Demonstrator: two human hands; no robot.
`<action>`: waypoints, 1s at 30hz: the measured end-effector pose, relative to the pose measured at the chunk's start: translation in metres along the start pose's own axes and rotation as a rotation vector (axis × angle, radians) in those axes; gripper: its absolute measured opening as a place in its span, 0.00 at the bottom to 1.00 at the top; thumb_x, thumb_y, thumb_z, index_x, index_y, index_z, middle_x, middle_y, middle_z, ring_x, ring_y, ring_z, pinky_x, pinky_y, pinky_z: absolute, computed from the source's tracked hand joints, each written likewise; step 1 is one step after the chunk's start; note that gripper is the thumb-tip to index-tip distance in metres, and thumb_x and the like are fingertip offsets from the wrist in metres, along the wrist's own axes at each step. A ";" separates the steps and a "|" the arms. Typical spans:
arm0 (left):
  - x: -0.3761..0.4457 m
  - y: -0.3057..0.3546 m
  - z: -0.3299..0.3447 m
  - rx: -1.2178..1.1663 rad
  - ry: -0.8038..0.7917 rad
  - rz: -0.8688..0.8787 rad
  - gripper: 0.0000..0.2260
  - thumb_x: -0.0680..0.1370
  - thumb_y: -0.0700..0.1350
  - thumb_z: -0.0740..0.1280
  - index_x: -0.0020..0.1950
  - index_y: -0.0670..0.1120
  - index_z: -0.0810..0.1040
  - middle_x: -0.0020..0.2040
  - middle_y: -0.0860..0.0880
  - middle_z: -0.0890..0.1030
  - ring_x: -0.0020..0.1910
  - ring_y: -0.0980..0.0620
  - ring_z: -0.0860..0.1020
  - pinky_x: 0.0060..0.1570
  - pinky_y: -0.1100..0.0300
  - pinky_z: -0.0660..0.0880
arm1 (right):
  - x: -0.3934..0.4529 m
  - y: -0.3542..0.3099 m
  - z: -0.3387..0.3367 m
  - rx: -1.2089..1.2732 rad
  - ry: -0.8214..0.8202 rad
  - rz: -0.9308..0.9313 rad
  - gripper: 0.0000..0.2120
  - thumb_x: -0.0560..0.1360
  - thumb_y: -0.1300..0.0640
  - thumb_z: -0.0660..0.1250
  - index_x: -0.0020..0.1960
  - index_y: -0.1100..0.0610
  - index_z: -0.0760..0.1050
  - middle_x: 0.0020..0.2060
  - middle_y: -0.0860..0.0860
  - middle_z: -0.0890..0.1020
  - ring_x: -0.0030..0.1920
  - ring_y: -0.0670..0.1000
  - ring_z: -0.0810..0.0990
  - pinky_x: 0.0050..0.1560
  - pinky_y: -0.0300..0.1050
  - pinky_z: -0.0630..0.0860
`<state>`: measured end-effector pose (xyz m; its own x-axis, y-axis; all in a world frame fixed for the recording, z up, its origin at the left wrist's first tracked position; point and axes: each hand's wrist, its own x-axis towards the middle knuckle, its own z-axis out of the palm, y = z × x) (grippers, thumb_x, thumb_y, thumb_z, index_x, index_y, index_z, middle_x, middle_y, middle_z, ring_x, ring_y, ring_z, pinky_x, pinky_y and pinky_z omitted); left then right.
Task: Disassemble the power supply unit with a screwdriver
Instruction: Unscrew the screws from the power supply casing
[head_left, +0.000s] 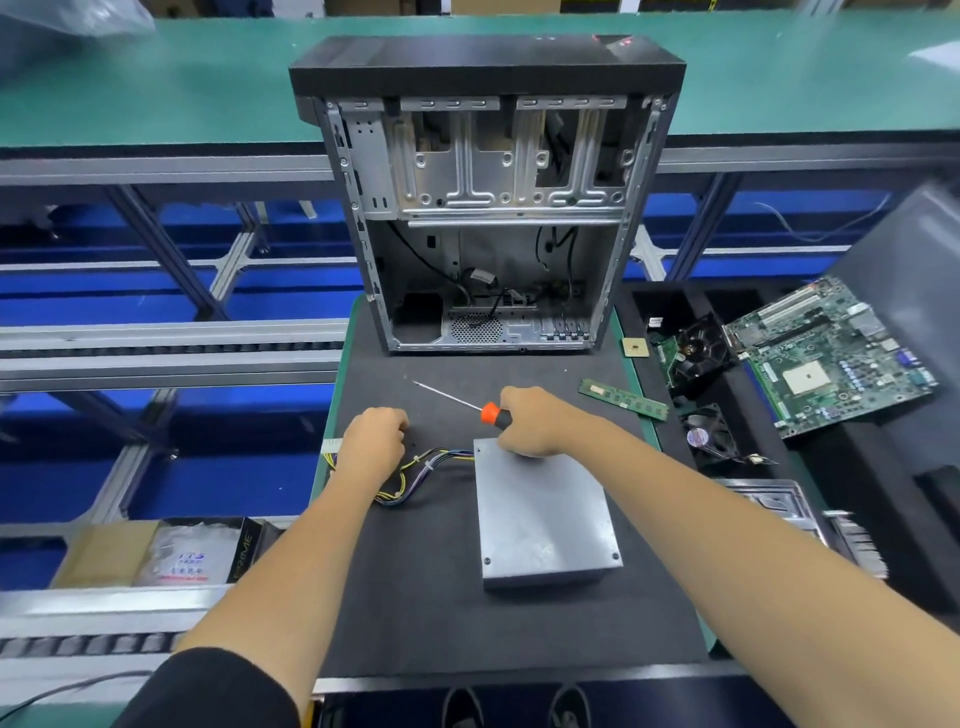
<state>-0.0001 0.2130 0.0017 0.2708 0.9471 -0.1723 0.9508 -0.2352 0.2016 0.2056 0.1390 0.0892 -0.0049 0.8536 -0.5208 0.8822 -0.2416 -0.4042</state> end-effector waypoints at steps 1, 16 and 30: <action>-0.001 0.000 0.000 0.046 -0.019 0.024 0.11 0.77 0.38 0.61 0.54 0.45 0.81 0.51 0.43 0.81 0.51 0.41 0.77 0.49 0.54 0.74 | -0.002 0.000 0.000 0.003 0.004 -0.001 0.11 0.74 0.62 0.62 0.39 0.53 0.60 0.38 0.52 0.70 0.34 0.49 0.68 0.31 0.44 0.61; -0.043 0.013 -0.030 -0.430 -0.023 0.414 0.29 0.76 0.37 0.67 0.75 0.49 0.62 0.58 0.52 0.66 0.46 0.54 0.71 0.52 0.61 0.71 | -0.056 -0.014 -0.018 -0.057 0.145 -0.056 0.08 0.70 0.59 0.69 0.47 0.63 0.76 0.37 0.56 0.76 0.29 0.52 0.72 0.27 0.39 0.67; -0.149 0.074 -0.013 -0.767 0.006 0.316 0.09 0.76 0.34 0.66 0.40 0.48 0.76 0.39 0.56 0.80 0.34 0.56 0.76 0.42 0.64 0.74 | -0.129 -0.048 -0.044 -0.173 0.188 -0.345 0.08 0.64 0.59 0.73 0.39 0.64 0.80 0.28 0.53 0.83 0.24 0.47 0.80 0.22 0.32 0.69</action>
<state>0.0281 0.0569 0.0545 0.5050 0.8631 0.0073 0.4630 -0.2780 0.8416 0.1847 0.0607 0.2088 -0.2421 0.9439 -0.2245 0.9098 0.1405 -0.3906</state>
